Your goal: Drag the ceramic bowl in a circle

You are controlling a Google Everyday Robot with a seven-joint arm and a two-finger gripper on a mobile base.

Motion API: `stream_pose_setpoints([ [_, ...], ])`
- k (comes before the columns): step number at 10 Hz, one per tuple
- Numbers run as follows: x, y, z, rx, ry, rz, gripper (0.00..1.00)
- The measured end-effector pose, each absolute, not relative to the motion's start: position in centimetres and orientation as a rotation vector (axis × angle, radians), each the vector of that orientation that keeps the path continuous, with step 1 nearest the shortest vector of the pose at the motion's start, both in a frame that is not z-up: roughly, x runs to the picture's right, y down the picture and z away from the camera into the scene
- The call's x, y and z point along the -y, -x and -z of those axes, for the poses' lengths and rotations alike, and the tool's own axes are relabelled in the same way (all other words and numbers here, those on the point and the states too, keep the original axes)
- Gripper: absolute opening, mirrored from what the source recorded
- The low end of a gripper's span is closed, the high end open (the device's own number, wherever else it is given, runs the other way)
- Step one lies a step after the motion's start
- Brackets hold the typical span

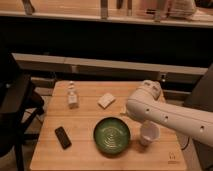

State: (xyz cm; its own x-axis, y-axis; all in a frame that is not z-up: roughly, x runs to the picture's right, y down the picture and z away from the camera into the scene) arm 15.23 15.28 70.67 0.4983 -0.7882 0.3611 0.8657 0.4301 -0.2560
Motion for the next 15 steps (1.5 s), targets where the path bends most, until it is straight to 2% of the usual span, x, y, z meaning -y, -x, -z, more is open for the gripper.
stream_pose_setpoints([
  [10,-17.2,-11.8,-70.6,0.327,0.416,1.252,0.80],
  [15,-18.5,-10.4,-71.8,0.379,0.406,1.323,0.80],
])
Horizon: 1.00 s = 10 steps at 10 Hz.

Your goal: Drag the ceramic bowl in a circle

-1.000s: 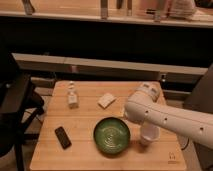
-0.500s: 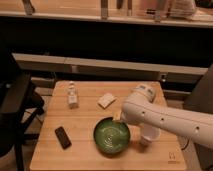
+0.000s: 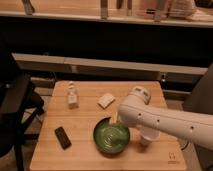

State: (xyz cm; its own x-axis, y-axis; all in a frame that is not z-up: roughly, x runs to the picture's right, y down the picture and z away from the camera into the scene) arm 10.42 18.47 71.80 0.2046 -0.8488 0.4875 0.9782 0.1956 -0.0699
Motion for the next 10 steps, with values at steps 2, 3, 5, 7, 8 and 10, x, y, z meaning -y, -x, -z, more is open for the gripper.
stream_pose_setpoints([
  [2,-18.9,-10.2,-72.7,0.398,0.406,1.342,0.80],
  [3,-18.9,-10.2,-72.9,0.407,0.406,1.351,0.80],
  [5,-19.0,-9.7,-73.5,0.428,0.405,1.369,0.80],
  [7,-19.2,-9.7,-74.4,0.445,0.405,1.378,0.80],
  [8,-19.2,-9.5,-74.9,0.454,0.401,1.383,0.80],
  [10,-19.2,-9.2,-75.5,0.471,0.398,1.394,0.80],
])
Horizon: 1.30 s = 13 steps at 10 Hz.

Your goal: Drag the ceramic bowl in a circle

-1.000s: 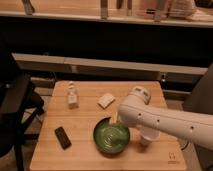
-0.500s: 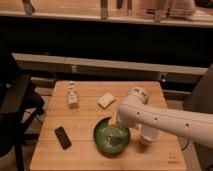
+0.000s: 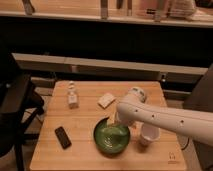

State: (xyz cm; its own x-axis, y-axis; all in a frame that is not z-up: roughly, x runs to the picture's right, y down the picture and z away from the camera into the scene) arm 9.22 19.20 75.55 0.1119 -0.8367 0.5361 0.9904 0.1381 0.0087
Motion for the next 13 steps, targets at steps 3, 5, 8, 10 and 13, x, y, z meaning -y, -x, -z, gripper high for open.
stream_pose_setpoints([
  [3,-19.5,-8.6,-77.0,0.500,0.397,1.416,0.80],
  [5,-19.5,-8.5,-77.8,0.513,0.395,1.428,0.80],
  [8,-20.2,-8.0,-79.2,0.538,0.405,1.441,0.80],
  [10,-20.7,-7.6,-80.0,0.553,0.406,1.452,0.80],
  [13,-20.9,-7.4,-81.1,0.563,0.410,1.458,0.80],
])
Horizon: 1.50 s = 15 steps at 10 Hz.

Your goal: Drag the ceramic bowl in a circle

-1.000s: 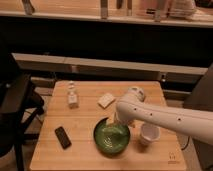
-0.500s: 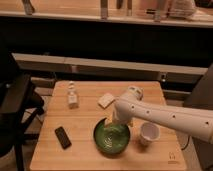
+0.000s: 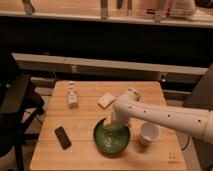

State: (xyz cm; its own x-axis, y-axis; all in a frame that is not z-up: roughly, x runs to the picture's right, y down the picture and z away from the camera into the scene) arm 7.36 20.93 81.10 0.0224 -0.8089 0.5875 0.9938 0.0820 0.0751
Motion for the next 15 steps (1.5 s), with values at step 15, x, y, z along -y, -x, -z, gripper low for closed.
stream_pose_setpoints([
  [15,-21.0,-6.7,-85.2,0.582,0.433,1.476,0.65],
])
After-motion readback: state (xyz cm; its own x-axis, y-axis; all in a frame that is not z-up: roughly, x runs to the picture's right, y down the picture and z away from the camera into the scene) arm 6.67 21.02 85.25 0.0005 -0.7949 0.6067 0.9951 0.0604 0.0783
